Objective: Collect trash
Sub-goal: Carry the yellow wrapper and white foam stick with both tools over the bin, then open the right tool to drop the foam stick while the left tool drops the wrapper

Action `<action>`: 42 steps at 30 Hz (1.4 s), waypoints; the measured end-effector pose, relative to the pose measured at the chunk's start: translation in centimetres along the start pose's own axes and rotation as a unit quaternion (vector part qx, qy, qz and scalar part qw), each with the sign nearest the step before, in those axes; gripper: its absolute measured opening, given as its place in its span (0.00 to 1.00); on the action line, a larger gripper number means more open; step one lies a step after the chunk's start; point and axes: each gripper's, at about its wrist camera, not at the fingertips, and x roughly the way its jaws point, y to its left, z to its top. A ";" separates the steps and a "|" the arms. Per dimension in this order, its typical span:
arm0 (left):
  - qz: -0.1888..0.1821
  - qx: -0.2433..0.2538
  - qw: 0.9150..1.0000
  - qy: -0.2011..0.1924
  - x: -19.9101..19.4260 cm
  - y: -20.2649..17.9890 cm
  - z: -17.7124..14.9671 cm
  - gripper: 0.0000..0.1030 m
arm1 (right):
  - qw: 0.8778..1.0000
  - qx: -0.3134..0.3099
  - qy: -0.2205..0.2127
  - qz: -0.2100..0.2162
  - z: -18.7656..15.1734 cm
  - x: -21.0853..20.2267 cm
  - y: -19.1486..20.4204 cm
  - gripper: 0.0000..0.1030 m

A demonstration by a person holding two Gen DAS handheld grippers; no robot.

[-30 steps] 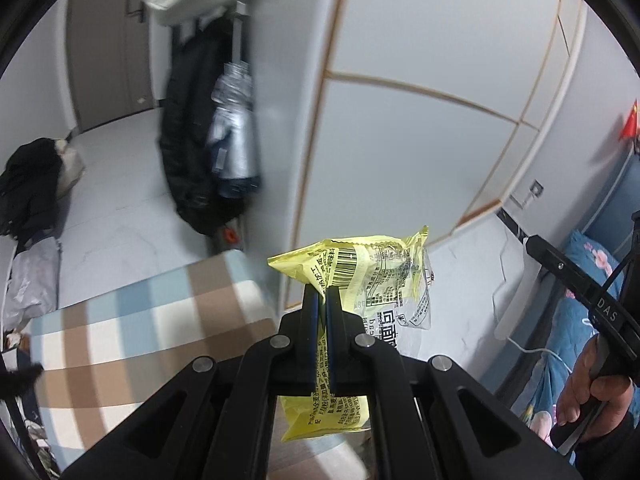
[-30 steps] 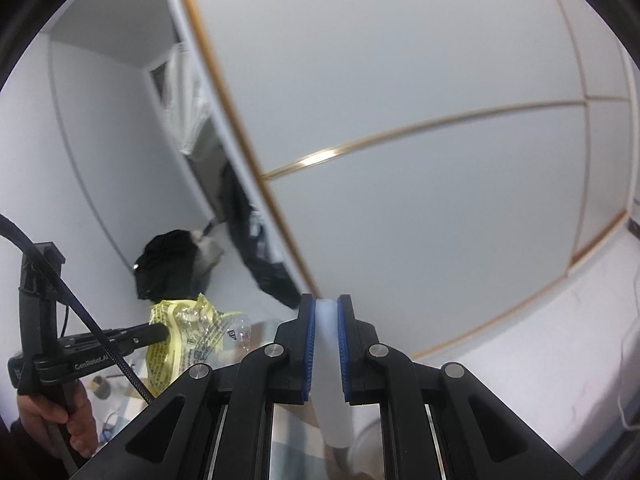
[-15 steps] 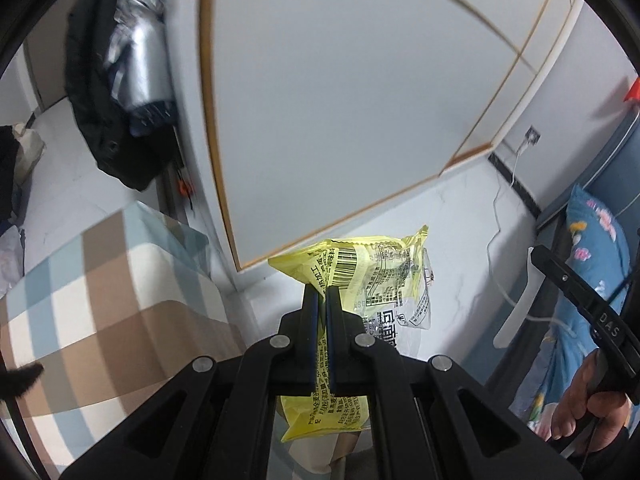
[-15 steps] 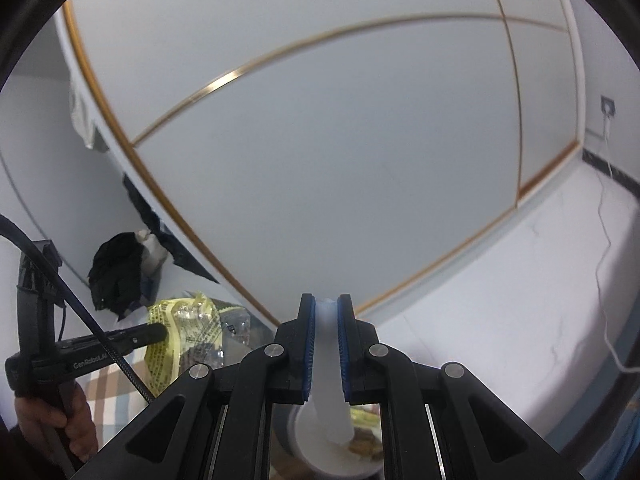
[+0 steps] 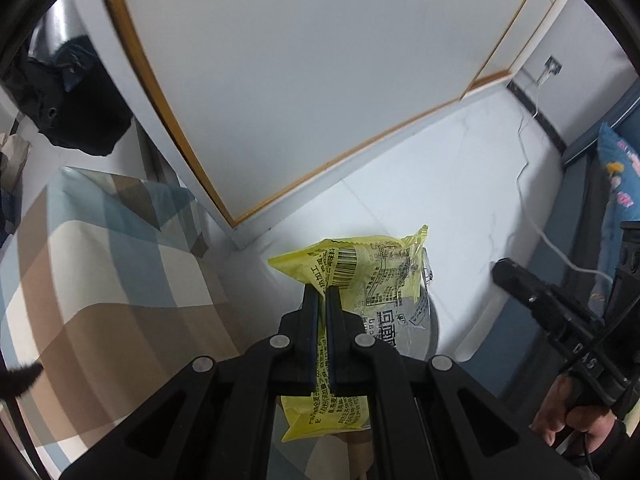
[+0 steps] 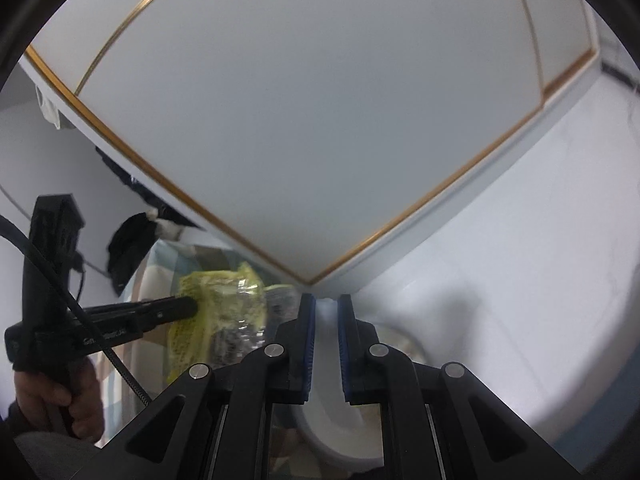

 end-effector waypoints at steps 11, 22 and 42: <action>0.012 -0.006 0.999 0.048 2.7 -0.3 0.1 0.00 | 0.997 0.029 0.064 0.022 -2.5 5.3 -2.1 0.19; 0.008 0.005 0.996 0.085 5.0 -1.4 0.3 0.00 | 0.991 0.057 0.118 0.021 -4.8 6.4 -3.2 0.30; 0.023 0.019 0.987 0.160 9.7 -3.3 0.3 0.02 | 0.994 0.081 0.077 -0.013 -3.2 3.0 -3.7 0.49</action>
